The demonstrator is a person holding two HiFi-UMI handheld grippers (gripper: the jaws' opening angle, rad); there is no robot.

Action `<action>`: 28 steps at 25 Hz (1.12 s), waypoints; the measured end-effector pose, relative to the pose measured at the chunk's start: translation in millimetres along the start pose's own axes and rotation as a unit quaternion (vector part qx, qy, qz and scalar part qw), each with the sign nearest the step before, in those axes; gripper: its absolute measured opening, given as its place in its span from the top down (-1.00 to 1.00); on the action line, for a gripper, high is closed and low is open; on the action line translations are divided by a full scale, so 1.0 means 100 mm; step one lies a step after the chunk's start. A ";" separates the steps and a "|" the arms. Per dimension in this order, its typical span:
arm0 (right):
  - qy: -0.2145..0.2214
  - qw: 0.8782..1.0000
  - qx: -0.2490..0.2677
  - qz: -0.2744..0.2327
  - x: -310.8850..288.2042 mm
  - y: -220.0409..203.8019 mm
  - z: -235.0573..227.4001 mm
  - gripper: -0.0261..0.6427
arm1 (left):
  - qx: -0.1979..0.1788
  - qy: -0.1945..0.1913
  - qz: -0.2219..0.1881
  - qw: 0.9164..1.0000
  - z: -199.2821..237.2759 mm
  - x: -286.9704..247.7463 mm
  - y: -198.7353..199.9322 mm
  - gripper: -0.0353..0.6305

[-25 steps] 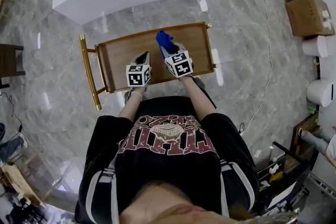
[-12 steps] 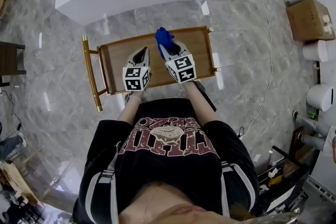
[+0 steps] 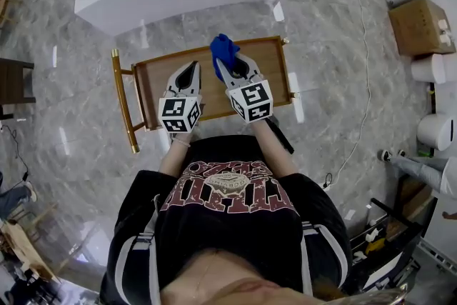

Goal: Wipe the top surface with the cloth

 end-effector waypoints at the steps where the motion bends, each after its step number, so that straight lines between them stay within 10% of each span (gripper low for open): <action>1: -0.001 1.000 0.000 -0.007 0.02 0.05 0.01 0.67 | 0.000 -0.002 -0.006 1.000 -0.02 0.02 0.05 0.76; 28: -0.014 0.995 0.005 -0.103 0.51 0.78 0.12 0.67 | -0.031 -0.042 -0.118 0.992 -0.41 0.24 0.98 0.76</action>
Point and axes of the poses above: the fingertips, and each gripper's own axes: x backward along the fingers, z to its left, y out of its top, the point moved 4 cm from there along x, backward along the fingers, and after that the axes turned 5 degrees about -x, right-handed, at the moved point
